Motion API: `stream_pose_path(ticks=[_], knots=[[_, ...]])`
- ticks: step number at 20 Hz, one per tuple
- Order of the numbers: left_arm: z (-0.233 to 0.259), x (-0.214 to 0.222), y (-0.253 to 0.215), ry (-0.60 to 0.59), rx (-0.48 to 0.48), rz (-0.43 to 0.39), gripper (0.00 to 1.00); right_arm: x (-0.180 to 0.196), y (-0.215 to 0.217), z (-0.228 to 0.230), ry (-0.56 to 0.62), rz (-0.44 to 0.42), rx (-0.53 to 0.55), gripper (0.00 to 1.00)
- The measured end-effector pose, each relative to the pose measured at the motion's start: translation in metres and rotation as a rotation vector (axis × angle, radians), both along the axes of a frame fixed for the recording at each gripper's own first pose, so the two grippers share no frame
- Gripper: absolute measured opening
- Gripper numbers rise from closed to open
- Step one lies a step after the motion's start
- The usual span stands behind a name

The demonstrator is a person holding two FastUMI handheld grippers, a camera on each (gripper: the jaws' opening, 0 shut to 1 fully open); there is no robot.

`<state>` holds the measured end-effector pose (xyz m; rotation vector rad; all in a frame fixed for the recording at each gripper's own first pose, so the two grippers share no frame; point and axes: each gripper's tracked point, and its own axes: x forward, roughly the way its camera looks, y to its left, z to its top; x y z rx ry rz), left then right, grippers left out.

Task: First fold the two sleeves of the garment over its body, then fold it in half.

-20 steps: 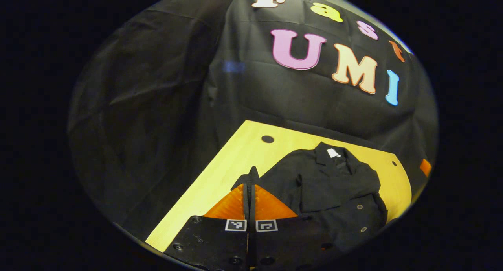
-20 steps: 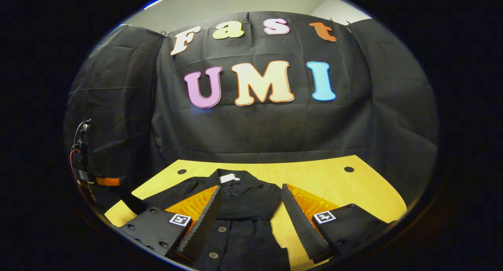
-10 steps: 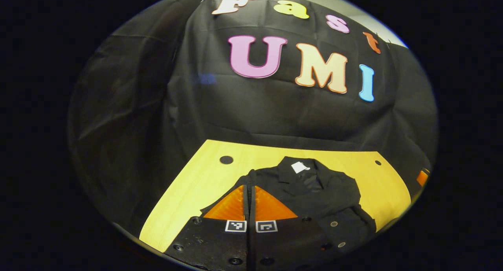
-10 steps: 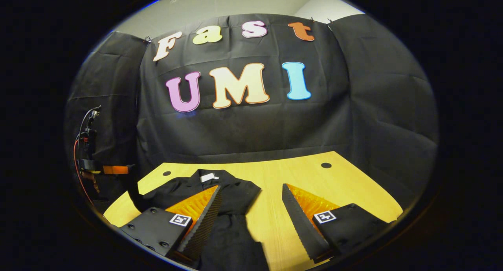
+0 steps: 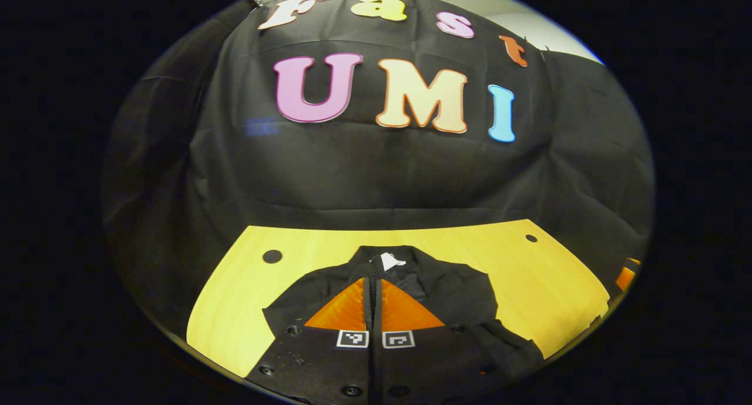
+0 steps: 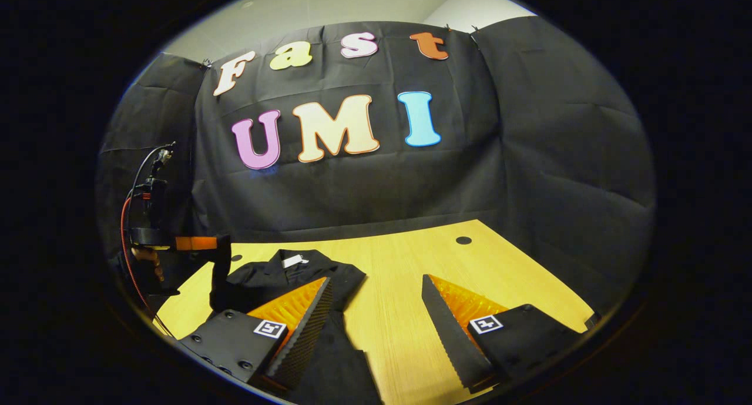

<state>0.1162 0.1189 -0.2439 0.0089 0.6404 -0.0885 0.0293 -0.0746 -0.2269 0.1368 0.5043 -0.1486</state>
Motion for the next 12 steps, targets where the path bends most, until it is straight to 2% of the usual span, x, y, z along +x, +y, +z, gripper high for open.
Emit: stream_pose_path(ticks=[6,12], knots=[[-0.019,0.018,-0.057,0.026,0.0,-0.081,0.0,-0.02,-0.03,-0.002,0.02,-0.054,-0.012,0.97],[-0.054,0.028,-0.101,0.106,0.011,-0.121,0.0,-0.031,-0.056,-0.005,0.041,-0.106,-0.019,0.97]])
